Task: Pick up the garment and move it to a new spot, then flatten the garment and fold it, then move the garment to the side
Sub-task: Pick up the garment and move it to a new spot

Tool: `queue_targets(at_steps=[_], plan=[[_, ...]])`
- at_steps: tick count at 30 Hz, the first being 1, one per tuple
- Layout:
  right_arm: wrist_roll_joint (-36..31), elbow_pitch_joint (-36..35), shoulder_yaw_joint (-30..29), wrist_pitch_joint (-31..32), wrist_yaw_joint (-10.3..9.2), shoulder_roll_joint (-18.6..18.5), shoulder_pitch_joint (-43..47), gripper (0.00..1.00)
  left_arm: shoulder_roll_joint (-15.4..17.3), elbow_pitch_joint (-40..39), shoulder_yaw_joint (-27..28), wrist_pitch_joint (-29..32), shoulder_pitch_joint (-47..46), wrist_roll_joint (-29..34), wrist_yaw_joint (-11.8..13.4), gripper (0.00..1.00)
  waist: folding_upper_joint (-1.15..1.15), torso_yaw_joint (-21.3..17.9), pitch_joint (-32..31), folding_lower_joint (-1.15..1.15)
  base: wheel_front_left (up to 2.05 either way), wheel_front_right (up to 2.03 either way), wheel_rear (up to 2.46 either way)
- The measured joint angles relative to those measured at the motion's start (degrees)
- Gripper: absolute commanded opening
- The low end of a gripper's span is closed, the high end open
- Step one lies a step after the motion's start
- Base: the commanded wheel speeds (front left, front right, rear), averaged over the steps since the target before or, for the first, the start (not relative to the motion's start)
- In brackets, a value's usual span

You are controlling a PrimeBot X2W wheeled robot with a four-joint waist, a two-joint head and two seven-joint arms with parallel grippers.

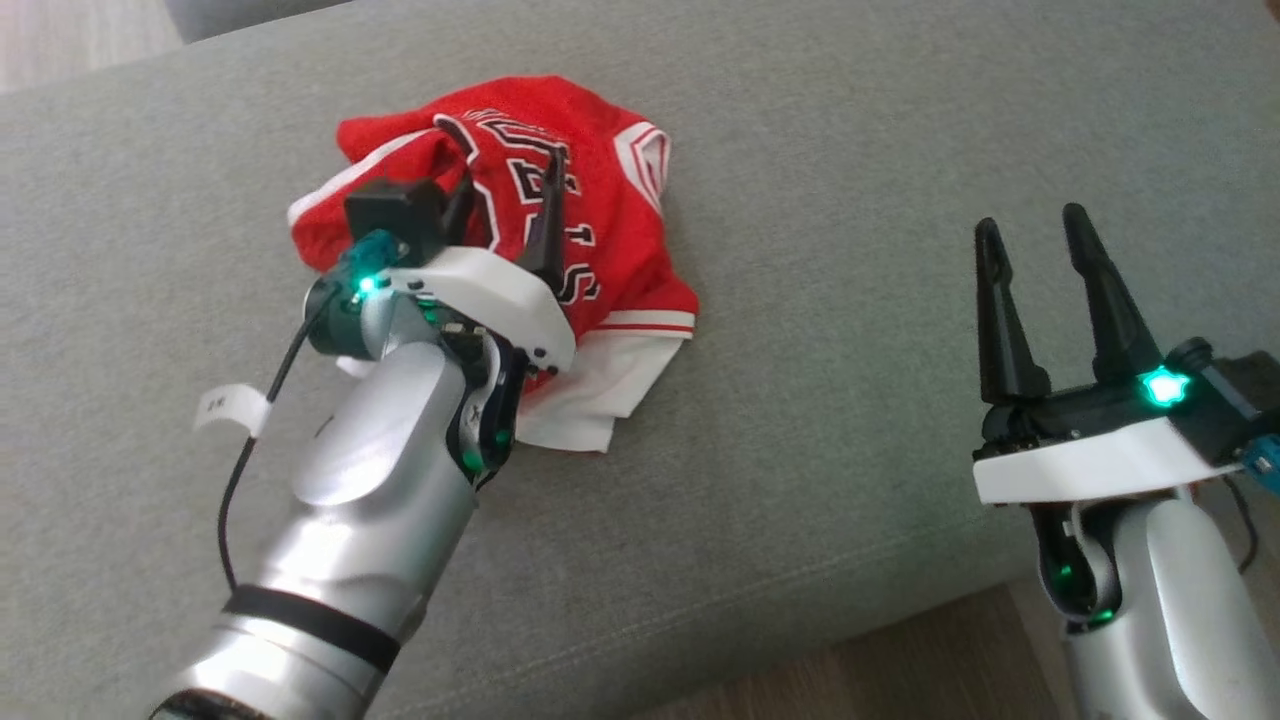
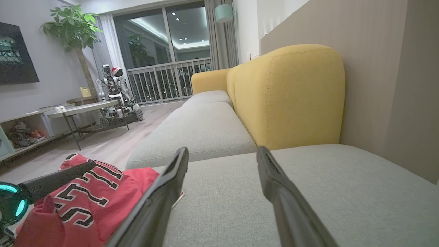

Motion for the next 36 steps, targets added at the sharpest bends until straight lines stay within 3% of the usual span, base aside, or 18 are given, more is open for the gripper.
queue_targets(at_steps=[7, 12, 18, 23, 27, 36], plan=[[-0.43, 0.02, -0.43, 0.00, 0.00, 0.02, 0.32, 1.00, 0.16, -6.21, 3.94, -0.32, 0.82, 4.26, 1.03, 1.00, 0.00, 4.43, -1.69, 0.00, 0.00, 0.00, 0.00], [-1.16, 0.09, -0.60, 0.00, 0.00, 0.05, 2.01, 1.00, 1.18, -11.60, 6.04, -0.42, 7.10, 7.00, 1.08, 1.00, 0.00, 7.69, -3.54, 0.00, 0.00, 0.00, 0.00], [-1.27, 0.31, -1.07, 0.00, 0.00, 0.13, 5.81, 1.00, 3.32, -19.65, 9.47, -0.48, 22.43, 8.89, 2.22, 1.00, 0.00, 11.93, -7.31, 0.00, 0.00, 0.00, 0.00], [-1.19, 0.36, -1.77, 0.00, 0.00, 0.21, 8.72, 1.00, 3.10, -26.01, 11.77, -0.48, 33.66, 9.51, 3.04, 1.00, 0.00, 14.38, -10.29, 0.00, 0.00, 0.00, 0.00], [-1.18, 0.47, -1.83, 0.00, 0.00, 0.26, 10.05, 1.00, 2.58, -28.42, 13.78, -0.48, 38.82, 9.88, 3.02, 1.00, 0.00, 15.34, -11.96, 0.00, 0.00, 0.00, 0.00], [-1.07, 0.81, -0.89, 0.00, 0.00, 0.31, 10.08, 1.00, 1.53, -28.99, 14.82, -0.48, 38.84, 12.51, 2.25, 1.00, 0.00, 13.80, -12.02, 0.00, 0.00, 0.00, 0.00]])
